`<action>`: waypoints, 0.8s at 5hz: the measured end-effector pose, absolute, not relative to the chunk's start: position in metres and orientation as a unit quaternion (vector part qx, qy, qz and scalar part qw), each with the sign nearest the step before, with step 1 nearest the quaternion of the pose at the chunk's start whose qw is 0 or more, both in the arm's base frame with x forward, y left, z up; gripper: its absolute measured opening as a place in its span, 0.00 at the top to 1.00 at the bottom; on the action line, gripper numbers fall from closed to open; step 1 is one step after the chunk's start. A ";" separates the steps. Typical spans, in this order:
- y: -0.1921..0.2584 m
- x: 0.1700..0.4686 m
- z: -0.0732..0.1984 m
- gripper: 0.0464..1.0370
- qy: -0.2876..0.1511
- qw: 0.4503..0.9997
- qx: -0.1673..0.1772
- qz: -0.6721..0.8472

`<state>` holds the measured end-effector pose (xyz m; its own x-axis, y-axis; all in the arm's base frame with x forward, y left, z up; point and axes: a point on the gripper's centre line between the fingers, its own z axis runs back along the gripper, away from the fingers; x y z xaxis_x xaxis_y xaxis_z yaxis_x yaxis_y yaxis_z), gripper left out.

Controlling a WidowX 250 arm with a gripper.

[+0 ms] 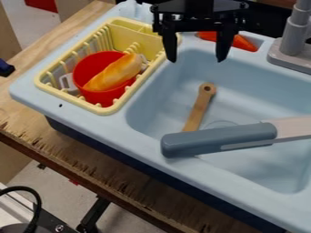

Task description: Put the red object in the sink

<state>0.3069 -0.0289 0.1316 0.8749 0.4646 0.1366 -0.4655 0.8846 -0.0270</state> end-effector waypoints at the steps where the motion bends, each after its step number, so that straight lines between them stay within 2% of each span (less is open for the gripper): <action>1: -0.029 0.304 0.122 0.04 -0.053 0.970 0.007 0.239; 2: -0.025 0.301 0.122 0.04 -0.038 0.983 -0.006 0.181; 3: -0.015 0.296 0.141 0.04 -0.064 0.992 -0.014 0.105; 4: 0.009 0.284 0.157 0.04 -0.061 0.997 -0.044 -0.024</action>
